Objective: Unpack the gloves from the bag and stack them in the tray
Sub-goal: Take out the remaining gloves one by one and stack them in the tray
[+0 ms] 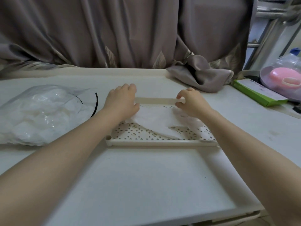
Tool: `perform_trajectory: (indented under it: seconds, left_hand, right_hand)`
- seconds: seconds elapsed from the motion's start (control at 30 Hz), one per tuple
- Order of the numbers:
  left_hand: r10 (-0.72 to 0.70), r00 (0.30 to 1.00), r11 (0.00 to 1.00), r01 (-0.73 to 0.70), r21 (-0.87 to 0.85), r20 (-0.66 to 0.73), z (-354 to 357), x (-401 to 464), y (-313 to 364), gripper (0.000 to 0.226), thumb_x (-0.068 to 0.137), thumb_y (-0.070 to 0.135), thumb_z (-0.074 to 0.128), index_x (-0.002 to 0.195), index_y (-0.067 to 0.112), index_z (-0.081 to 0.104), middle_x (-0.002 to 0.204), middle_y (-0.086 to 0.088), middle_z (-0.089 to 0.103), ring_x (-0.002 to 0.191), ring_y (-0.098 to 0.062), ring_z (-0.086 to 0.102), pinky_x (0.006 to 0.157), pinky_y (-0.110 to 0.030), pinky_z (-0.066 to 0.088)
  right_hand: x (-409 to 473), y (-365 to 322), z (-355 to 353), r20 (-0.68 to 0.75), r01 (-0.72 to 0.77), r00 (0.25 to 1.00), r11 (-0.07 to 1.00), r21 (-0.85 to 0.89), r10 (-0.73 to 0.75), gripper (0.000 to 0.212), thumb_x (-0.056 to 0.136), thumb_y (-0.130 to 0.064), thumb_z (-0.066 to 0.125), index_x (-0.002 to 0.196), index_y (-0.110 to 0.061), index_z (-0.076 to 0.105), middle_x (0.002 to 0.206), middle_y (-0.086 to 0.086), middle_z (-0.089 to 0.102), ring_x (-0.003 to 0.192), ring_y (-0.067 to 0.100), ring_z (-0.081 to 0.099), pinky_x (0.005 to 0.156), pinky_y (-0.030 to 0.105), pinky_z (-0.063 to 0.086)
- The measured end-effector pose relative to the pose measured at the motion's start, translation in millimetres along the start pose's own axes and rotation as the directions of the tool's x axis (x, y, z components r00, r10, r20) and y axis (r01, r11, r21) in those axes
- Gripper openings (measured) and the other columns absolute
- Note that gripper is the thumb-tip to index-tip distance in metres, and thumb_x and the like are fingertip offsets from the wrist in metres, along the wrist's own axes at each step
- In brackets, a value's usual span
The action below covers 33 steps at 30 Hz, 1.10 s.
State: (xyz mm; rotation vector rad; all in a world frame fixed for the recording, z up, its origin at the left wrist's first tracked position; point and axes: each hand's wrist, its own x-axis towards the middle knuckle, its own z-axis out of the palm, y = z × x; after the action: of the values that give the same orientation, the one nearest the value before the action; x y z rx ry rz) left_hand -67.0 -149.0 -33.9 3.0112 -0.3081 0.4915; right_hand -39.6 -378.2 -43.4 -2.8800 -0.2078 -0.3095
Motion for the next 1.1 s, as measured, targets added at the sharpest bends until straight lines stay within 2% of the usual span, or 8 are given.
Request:
perform_trajectory:
  seconds: [0.07, 0.17, 0.33, 0.5, 0.63, 0.8, 0.97, 1.1]
  left_hand:
    - [0.165, 0.986, 0.984, -0.166, -0.059, -0.018, 2.4, -4.1, 11.8, 0.028, 0.093, 0.025, 0.046, 0.119, 0.014, 0.05, 0.12, -0.006, 0.051, 0.106, -0.025, 0.049, 0.088, -0.036, 0.038]
    - [0.288, 0.926, 0.956, -0.266, -0.121, 0.244, 13.5, -7.2, 26.0, 0.035, 0.096, 0.031, 0.041, 0.125, 0.015, 0.052, 0.134, -0.003, 0.045, 0.118, -0.022, 0.045, 0.097, -0.035, 0.037]
    - [0.159, 0.859, 0.986, -0.114, -0.122, 0.486, 32.9, -9.2, 19.7, 0.078, 0.091, 0.06, 0.035, 0.15, 0.013, 0.013, 0.158, -0.001, 0.006, 0.145, -0.018, 0.009, 0.117, -0.036, 0.014]
    - [0.079, 0.862, 0.997, -0.058, -0.057, 0.501, 26.0, -17.2, 10.2, 0.086, 0.087, 0.067, 0.034, 0.149, 0.01, 0.014, 0.158, -0.004, 0.008, 0.144, -0.02, 0.012, 0.116, -0.036, 0.017]
    - [0.158, 0.963, 0.982, -0.129, -0.14, 0.218, -2.9, -39.7, 11.6, 0.062, 0.093, 0.051, 0.041, 0.143, 0.015, 0.032, 0.149, -0.003, 0.032, 0.135, -0.021, 0.03, 0.106, -0.037, 0.032]
    - [0.02, 0.991, 0.976, -0.047, -0.21, -0.131, -38.3, -70.8, -45.5, 0.049, 0.094, 0.027, 0.047, 0.139, 0.01, 0.036, 0.132, -0.012, 0.05, 0.124, -0.03, 0.04, 0.102, -0.041, 0.033]
    - [-0.209, 0.973, 0.974, 0.216, -0.066, 0.102, -41.4, -90.0, -108.7, 0.016, 0.087, 0.031, 0.061, 0.102, 0.028, 0.065, 0.152, -0.003, 0.024, 0.143, -0.027, 0.002, 0.114, -0.037, 0.002]
    - [-0.245, 0.956, 0.955, 0.266, -0.128, 0.16, -28.2, -98.2, -129.5, 0.029, 0.086, 0.017, 0.058, 0.111, 0.029, 0.066, 0.153, -0.002, 0.026, 0.142, -0.026, 0.012, 0.114, -0.034, 0.013]
  right_hand:
    - [-15.7, -17.7, 0.8, -0.075, 0.131, 0.988, 0.991, -0.024, -0.133, 0.034, 0.093, -0.032, 0.053, 0.122, -0.014, 0.054, 0.131, 0.007, 0.048, 0.121, 0.027, 0.042, 0.093, 0.034, 0.036]
    - [-35.4, -38.7, 11.2, 0.193, 0.24, 0.952, 0.971, 0.022, -0.239, 0.059, 0.092, -0.045, 0.05, 0.138, -0.01, 0.038, 0.146, 0.009, 0.037, 0.134, 0.025, 0.033, 0.105, 0.033, 0.028]
    - [-41.1, -18.7, 20.7, 0.497, 0.101, 0.867, 0.99, -0.101, -0.038, 0.097, 0.082, -0.072, 0.04, 0.151, -0.017, -0.002, 0.159, 0.001, -0.009, 0.146, 0.019, -0.008, 0.118, 0.043, -0.001]
    - [-42.8, -2.6, 7.4, 0.527, -0.051, 0.834, 0.973, -0.225, 0.165, 0.12, 0.064, -0.087, 0.041, 0.151, -0.019, -0.006, 0.158, 0.001, -0.014, 0.146, 0.02, -0.012, 0.117, 0.046, -0.006]
    - [-45.2, -36.7, 1.7, 0.266, -0.04, 0.96, 0.987, -0.155, 0.081, 0.094, 0.082, -0.075, 0.031, 0.151, -0.013, 0.011, 0.159, 0.006, -0.005, 0.146, 0.021, -0.006, 0.116, 0.047, -0.005]
    - [-55.0, -122.9, -6.4, -0.007, 0.283, 0.958, 0.948, 0.149, -0.285, 0.042, 0.095, -0.038, 0.048, 0.128, -0.013, 0.052, 0.143, 0.005, 0.041, 0.12, 0.021, 0.046, 0.097, 0.028, 0.032]
    - [-56.2, -201.3, 1.9, 0.094, 0.47, 0.869, 0.869, 0.155, -0.486, 0.037, 0.099, -0.023, 0.042, 0.135, -0.021, 0.049, 0.139, -0.001, 0.049, 0.125, 0.018, 0.045, 0.098, 0.029, 0.037]
    - [-46.8, -237.1, 25.6, 0.161, 0.45, 0.867, 0.88, 0.154, -0.472, 0.034, 0.099, -0.012, 0.036, 0.127, -0.015, 0.057, 0.129, 0.004, 0.058, 0.119, 0.023, 0.051, 0.096, 0.033, 0.042]
